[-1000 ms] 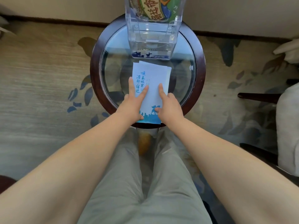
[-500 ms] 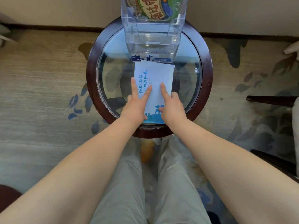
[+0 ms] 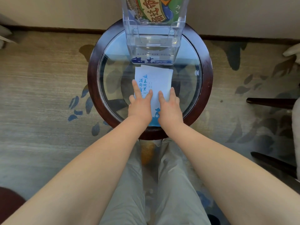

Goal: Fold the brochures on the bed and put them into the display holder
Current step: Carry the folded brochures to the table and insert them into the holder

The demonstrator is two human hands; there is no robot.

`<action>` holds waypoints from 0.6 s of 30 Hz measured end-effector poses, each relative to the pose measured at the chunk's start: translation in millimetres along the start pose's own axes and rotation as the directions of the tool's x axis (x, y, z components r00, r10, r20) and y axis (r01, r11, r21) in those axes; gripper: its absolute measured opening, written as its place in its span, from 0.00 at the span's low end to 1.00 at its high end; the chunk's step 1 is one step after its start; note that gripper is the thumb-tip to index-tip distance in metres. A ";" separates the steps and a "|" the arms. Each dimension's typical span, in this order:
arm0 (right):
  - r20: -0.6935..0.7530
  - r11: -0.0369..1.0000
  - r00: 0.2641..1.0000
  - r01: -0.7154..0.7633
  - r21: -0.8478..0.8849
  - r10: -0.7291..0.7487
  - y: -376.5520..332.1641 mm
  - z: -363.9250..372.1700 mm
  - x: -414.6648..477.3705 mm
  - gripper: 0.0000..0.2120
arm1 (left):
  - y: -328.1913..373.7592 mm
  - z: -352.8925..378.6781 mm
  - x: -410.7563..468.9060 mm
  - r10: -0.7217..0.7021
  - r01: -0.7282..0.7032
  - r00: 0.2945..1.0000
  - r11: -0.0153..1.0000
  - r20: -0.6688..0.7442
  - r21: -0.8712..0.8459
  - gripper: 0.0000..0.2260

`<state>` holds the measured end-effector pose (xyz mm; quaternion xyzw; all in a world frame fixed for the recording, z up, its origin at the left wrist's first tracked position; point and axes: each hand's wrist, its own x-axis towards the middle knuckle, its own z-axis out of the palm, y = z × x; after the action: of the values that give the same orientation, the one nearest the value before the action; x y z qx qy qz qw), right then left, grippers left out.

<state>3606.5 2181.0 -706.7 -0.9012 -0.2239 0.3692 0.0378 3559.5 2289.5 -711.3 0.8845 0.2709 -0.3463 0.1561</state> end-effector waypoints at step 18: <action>0.000 0.854 0.978 -0.182 0.487 0.209 -7.6 -21.6 2.0 0.34 | -5.0 -33.4 -3.2 -0.142 0.117 0.990 0.859 -0.014 -0.499 0.34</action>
<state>3619.6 2190.7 -690.5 -0.8904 -0.0305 0.3913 0.2305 3572.3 2307.9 -685.8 0.8028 0.4134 -0.2524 0.3478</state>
